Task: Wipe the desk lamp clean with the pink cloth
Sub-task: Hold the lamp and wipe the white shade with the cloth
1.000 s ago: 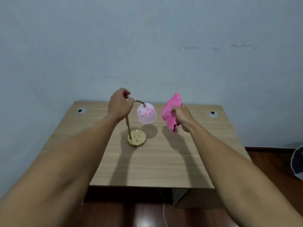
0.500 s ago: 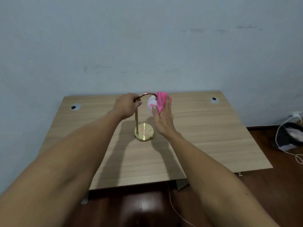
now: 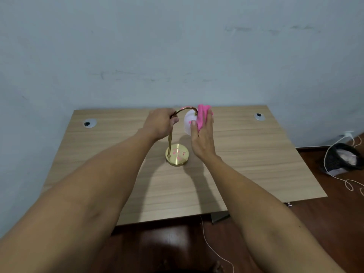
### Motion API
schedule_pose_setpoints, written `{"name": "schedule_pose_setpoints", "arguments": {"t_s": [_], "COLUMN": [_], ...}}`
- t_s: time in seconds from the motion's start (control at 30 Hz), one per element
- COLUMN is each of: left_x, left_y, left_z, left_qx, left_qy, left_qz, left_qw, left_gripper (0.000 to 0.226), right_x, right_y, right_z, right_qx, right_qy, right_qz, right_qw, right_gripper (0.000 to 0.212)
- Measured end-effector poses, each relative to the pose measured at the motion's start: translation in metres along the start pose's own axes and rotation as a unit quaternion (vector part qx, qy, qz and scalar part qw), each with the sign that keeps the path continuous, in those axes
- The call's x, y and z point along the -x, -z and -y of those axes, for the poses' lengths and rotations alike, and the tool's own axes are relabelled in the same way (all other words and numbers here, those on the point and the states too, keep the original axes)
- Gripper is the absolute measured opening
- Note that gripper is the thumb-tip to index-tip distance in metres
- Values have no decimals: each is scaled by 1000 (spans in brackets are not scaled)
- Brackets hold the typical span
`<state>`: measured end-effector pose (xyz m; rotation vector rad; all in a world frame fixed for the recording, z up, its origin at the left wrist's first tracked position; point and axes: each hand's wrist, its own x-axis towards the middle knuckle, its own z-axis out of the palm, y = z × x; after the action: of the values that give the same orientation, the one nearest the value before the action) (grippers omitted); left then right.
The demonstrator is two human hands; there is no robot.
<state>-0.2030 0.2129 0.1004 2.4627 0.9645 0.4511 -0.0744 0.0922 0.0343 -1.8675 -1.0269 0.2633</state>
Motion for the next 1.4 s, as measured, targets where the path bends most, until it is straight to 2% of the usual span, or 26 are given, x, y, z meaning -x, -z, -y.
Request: {"name": "schedule_pose_setpoints", "arguments": {"t_s": [0.07, 0.13, 0.33, 0.4, 0.63, 0.87, 0.97, 1.1, 1.17, 1.3, 1.4], "left_x": [0, 0, -3, -4, -5, -5, -6, -6, -7, -7, -7], "left_y": [0, 0, 1, 1, 1, 2, 2, 2, 1, 2, 3], "left_z": [-1, -2, -1, 0, -1, 0, 0, -1, -1, -2, -1], "left_qx": [-1, -1, 20, 26, 21, 23, 20, 21, 20, 23, 22], "left_qy": [1, 1, 12, 14, 16, 22, 21, 19, 17, 20, 20], "left_qz": [2, 4, 22, 22, 23, 30, 29, 29, 30, 32, 39], "left_qw": [1000, 1000, 999, 999, 999, 999, 999, 999, 999, 999, 999], "left_gripper": [21, 19, 16, 15, 16, 13, 14, 15, 13, 13, 13], "right_x": [7, 21, 30, 17, 40, 20, 14, 35, 44, 39, 19], "right_y": [0, -3, -13, -12, -16, -10, -12, -15, -15, -17, -20], "right_z": [-7, -17, -9, 3, -17, 0, 7, -17, -29, -20, -1], "right_qx": [58, 62, -46, -45, 36, -41, 6, 123, 126, 52, 87], "right_qy": [48, 57, -30, -43, 50, -54, -17, 95, 124, 63, 39], "right_qz": [16, 26, -35, -47, -6, -37, -37, -13, -9, -38, -55], "right_qw": [997, 996, 998, 997, 998, 997, 999, 988, 984, 996, 994], "right_gripper": [63, 67, 65, 63, 69, 66, 66, 67, 70, 70, 68]}}
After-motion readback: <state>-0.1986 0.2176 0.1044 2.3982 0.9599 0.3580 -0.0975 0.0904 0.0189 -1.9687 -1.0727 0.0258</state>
